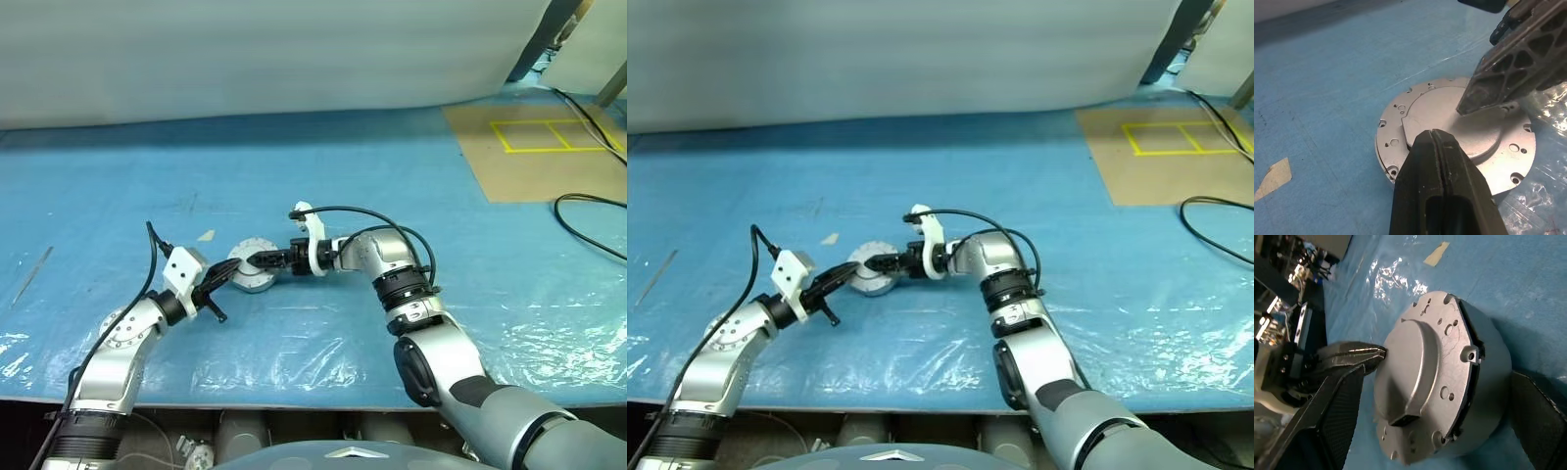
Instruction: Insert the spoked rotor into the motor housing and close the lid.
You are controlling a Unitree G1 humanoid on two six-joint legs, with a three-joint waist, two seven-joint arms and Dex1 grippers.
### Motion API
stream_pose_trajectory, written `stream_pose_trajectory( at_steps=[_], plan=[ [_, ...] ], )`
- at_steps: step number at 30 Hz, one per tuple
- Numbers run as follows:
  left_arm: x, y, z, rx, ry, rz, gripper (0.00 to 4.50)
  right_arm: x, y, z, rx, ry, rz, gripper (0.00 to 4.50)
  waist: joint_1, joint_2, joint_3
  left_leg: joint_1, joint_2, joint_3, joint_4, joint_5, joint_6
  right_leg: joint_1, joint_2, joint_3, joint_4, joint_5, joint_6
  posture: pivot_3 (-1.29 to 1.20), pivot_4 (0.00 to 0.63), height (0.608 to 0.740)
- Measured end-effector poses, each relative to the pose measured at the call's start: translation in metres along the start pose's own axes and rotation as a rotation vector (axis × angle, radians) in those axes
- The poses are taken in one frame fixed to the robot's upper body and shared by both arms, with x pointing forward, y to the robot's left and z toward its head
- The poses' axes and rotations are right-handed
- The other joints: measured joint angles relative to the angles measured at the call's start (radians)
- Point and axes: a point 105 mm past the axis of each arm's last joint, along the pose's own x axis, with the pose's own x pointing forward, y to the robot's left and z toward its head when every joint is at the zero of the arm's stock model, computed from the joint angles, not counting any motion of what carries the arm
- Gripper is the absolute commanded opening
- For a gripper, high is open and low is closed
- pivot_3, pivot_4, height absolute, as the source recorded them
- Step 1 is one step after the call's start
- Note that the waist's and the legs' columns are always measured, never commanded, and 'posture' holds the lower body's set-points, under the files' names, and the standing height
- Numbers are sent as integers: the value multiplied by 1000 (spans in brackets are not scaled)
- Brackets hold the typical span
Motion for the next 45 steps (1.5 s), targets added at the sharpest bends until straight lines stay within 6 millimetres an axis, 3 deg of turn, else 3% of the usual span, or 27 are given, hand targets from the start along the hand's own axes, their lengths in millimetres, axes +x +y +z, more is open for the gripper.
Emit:
stream_pose_trajectory(
  at_steps=[6, 8, 16, 23, 26, 35, 41, 45],
  plan=[
    [-1, 3, 0, 5, -1, 12, 0, -2, -3, 1, 121, -23, 11, 2331, -1, 0, 0, -1, 0, 1, -1, 0, 0, -2, 0, 0, 0, 0, 0, 0, 150, 740],
    [-1, 4, 2, 11, -6, 20, 0, -2, 0, 4, 121, -32, 28, 1991, -1, 0, 0, 0, 1, 1, -1, 0, -1, -2, 2, 0, 0, 0, 0, 0, 150, 740],
    [-1, 6, 3, 14, -15, 36, 0, -2, 2, 6, 146, -44, 50, 1885, 1, 0, 0, 0, 2, 1, -1, 0, -1, -1, 2, 0, 0, 0, 0, 0, 150, 740],
    [-2, 12, 2, 10, -18, 77, 0, -1, -3, 9, 275, -98, 51, 1841, 0, 0, 0, -1, 3, 1, -1, 0, -1, -2, 3, 0, 0, 0, -1, 0, 150, 740],
    [-2, 13, 1, 12, -18, 81, 0, -1, -6, 10, 273, -103, 26, 1338, 1, 0, 0, 0, 3, 1, 0, 0, -1, -2, 3, 0, 0, 0, -1, 0, 150, 740],
    [-3, 16, 1, 3, -27, 100, 0, 1, -3, 9, 192, -81, 12, 1340, 1, 0, 0, -1, 4, 1, 0, 0, -1, -2, 3, 0, 0, 0, -1, 0, 150, 740],
    [-3, 31, -2, -190, -109, 227, 0, 0, -9, 16, 263, -170, 18, 1340, 3, 0, 0, -2, 5, 2, 0, 0, -1, -3, 5, 0, 1, 0, -2, 0, 150, 740],
    [-18, 54, 2, -326, -212, 366, 0, -9, -20, 33, 384, -303, 17, 1340, 7, -5, 4, -6, 5, 1, 4, 0, -1, -8, 5, 0, 2, 1, -2, 0, 150, 740]
  ],
)
